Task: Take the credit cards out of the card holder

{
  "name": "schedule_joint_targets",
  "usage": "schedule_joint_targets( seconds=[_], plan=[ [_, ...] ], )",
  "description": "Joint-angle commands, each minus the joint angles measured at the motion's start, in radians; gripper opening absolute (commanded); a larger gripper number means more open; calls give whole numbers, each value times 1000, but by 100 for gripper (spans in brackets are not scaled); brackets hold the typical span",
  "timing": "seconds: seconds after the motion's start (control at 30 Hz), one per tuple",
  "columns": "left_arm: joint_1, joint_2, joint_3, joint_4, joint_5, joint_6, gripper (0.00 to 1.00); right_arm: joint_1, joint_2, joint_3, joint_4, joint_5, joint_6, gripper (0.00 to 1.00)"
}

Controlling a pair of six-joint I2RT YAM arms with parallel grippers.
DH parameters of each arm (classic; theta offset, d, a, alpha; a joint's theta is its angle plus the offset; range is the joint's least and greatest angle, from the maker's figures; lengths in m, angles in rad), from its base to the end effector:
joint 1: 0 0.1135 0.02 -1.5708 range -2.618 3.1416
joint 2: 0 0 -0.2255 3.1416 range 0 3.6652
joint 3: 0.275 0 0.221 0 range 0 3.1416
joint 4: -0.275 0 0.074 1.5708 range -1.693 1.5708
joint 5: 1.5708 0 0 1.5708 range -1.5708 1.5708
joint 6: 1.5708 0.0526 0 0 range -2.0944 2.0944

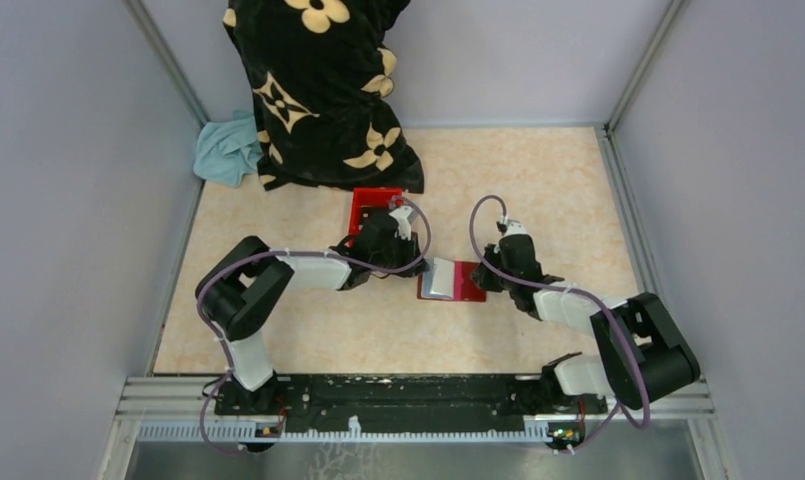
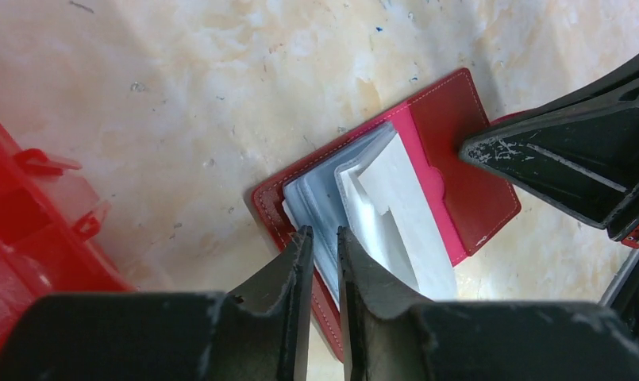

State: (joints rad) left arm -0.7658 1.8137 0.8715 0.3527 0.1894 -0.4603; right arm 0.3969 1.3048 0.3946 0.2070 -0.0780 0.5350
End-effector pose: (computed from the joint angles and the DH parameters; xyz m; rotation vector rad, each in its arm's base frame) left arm 0.2471 -0.2513 0.1258 0.4634 2.2459 -0.8819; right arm 0.2152 0.0946 0.1182 0.1192 2.3354 0.5681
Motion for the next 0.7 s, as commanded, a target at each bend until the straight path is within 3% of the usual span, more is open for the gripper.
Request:
schedule_joint_targets(
  seconds=[0.0,0.33,0.67],
  plan=[
    [-7,23,40,-45,-26,-21,23,7,23,24,57,-6,-3,0],
    [-7,67,68,-43,68,-30,21,7,42,26,65,-8,-2,0],
    [-7,41,-6,170,244,-68,22,7,66,7,101,-36,19,0]
  ],
)
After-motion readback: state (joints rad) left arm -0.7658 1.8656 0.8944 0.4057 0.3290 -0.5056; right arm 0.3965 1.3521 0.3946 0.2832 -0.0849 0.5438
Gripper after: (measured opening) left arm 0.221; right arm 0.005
